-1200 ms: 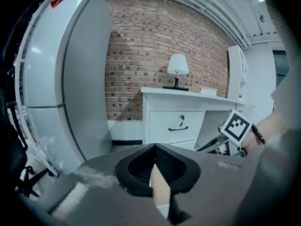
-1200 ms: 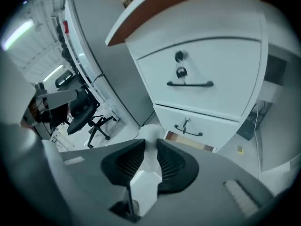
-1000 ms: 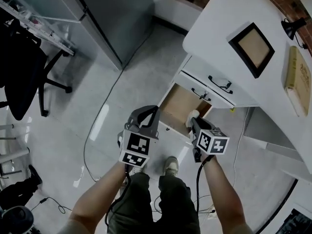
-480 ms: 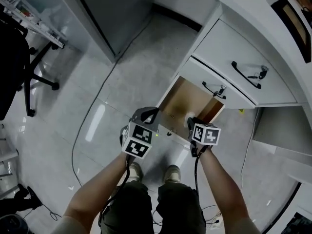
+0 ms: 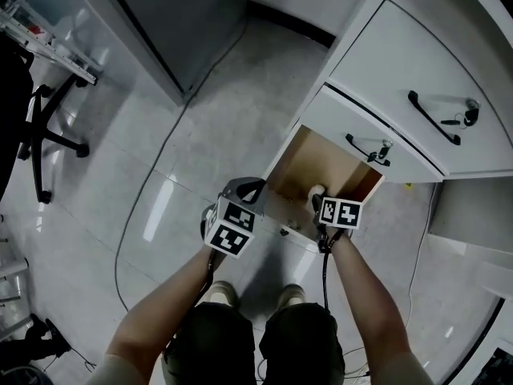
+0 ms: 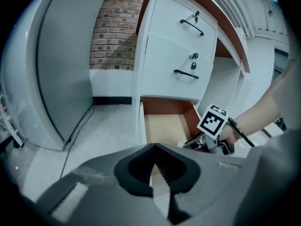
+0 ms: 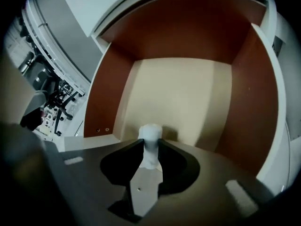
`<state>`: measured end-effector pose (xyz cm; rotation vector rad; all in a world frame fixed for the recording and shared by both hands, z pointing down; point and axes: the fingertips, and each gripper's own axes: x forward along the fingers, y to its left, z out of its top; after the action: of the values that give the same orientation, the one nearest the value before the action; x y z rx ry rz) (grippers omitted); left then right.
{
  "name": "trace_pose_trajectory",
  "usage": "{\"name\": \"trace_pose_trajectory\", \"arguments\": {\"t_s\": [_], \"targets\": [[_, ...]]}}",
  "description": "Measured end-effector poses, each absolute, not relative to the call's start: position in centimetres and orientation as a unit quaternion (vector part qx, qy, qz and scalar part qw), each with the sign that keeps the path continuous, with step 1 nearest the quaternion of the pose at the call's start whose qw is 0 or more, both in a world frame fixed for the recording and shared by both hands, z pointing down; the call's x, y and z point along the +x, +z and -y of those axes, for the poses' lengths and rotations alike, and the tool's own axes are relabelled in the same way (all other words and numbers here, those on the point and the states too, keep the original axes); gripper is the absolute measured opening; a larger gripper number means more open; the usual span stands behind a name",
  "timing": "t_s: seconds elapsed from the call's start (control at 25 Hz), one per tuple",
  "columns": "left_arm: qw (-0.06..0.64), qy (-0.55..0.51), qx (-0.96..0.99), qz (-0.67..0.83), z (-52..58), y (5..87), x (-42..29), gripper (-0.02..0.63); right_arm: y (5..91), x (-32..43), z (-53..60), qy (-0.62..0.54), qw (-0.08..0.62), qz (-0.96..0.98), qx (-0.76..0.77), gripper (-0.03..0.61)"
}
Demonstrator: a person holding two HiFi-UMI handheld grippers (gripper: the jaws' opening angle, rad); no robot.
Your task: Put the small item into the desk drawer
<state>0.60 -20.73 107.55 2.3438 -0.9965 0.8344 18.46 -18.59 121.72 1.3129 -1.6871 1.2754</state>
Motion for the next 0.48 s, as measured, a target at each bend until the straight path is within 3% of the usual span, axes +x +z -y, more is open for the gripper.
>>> {"name": "trace_pose_trajectory", "arguments": {"t_s": [0.2, 0.28, 0.48], "targets": [[0.229, 0.306, 0.854, 0.353, 20.8, 107.2, -0.1, 0.003, 122.0, 18.4, 18.3, 0.497, 0.318, 0.634, 0.500, 0.147], [0.227, 0.309, 0.853, 0.354, 20.7, 106.2, -0.7, 0.003, 120.6, 18.4, 18.3, 0.491, 0.315, 0.636, 0.506, 0.107], [0.224, 0.311, 0.852, 0.357, 20.5, 100.9, -1.9, 0.003, 114.1, 17.2, 17.7, 0.494, 0.308, 0.646, 0.494, 0.084]]}}
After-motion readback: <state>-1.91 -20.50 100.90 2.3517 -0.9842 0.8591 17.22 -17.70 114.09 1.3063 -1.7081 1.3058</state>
